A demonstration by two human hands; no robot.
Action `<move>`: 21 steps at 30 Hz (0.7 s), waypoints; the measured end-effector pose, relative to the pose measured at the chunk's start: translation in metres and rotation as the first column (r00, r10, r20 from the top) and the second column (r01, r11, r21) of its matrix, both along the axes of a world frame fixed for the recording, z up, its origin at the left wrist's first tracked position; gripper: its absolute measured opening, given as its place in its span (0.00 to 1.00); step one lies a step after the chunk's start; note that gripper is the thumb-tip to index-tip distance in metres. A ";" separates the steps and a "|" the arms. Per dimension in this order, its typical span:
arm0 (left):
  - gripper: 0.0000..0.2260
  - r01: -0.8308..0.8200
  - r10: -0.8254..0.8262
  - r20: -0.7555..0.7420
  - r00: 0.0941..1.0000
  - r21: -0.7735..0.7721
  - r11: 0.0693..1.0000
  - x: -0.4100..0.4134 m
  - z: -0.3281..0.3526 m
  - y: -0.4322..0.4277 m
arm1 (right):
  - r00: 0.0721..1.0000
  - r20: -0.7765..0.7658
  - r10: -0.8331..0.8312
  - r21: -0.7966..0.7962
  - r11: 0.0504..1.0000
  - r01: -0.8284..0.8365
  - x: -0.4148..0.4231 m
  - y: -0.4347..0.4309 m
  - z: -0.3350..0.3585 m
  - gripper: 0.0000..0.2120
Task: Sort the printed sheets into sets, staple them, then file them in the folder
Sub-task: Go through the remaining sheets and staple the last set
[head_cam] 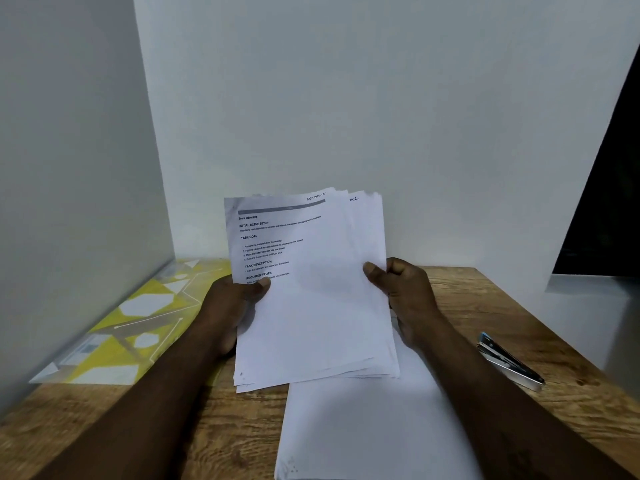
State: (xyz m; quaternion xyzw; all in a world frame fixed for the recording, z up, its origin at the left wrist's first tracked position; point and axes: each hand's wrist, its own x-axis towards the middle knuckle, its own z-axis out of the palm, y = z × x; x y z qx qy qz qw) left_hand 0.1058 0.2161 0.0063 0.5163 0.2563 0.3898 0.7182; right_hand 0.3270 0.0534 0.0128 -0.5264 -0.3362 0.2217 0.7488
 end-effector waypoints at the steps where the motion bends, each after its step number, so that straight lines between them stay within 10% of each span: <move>1: 0.13 -0.003 0.003 -0.001 1.000 0.004 1.000 0.000 0.000 0.000 | 1.000 0.006 -0.022 0.002 1.000 0.022 0.000 -0.001 0.001 0.02; 13: 0.13 -0.078 0.078 0.001 0.997 0.037 0.996 0.003 -0.009 0.013 | 0.996 0.042 -0.076 0.039 0.996 0.074 0.000 0.000 0.002 0.22; 21: 0.13 -0.071 0.071 0.005 0.997 0.046 0.996 0.004 -0.012 0.016 | 0.999 -0.034 -0.038 0.067 0.997 0.040 0.005 -0.001 0.002 0.03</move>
